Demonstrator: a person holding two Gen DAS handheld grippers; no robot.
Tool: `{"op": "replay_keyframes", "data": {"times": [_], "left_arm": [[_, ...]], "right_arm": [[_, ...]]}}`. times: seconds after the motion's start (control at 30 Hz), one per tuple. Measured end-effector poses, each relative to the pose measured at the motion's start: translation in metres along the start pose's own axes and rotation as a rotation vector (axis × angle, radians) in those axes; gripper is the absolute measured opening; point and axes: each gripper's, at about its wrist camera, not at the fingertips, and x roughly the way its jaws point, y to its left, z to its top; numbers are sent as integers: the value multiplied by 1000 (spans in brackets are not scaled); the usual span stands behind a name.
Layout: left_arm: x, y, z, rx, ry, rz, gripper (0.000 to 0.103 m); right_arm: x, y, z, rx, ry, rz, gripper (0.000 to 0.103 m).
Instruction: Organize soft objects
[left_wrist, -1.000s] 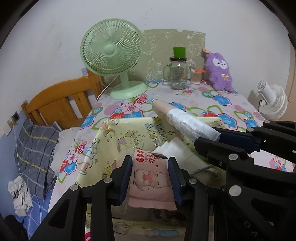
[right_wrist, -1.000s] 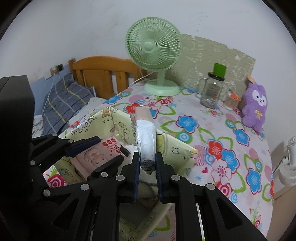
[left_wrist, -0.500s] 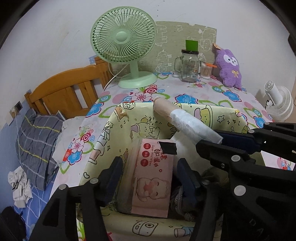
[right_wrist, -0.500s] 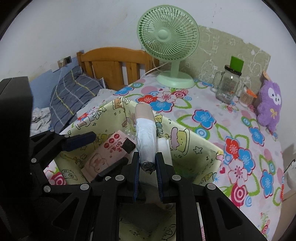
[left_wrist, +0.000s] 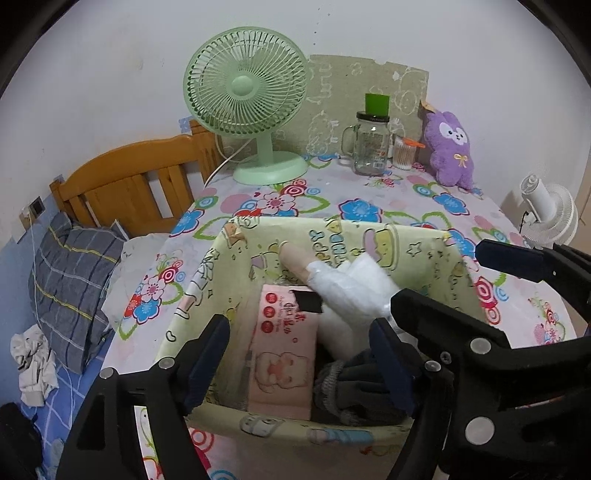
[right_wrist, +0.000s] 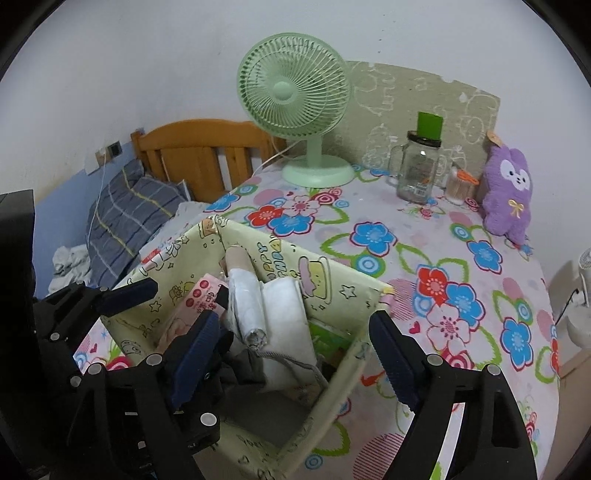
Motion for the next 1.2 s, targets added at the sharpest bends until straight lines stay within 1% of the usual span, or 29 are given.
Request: {"op": "replay_keyframes", "data": {"times": [0.17, 0.23, 0.43, 0.57, 0.8, 1.0, 1.2], "left_arm": [[-10, -12, 1, 3, -28, -4, 85], [-14, -18, 1, 9, -45, -2, 86], [-24, -37, 1, 25, -67, -29, 87], [-30, -51, 2, 35, -79, -44, 87], [-46, -71, 0, 46, -109, -69, 88], [-60, -87, -2, 57, -134, -92, 90], [-78, -96, -6, 62, -169, -103, 93]], "right_arm": [[-14, -12, -5, 38, -24, -9, 89], [-20, -17, -8, 53, -35, -20, 91], [-40, -33, -19, 87, -61, -54, 93], [-54, -45, -26, 105, -83, -105, 97], [-80, -68, -41, 171, -119, -176, 100], [-101, -86, -55, 240, -138, -226, 100], [-126, -93, -66, 274, -174, -281, 100]]}}
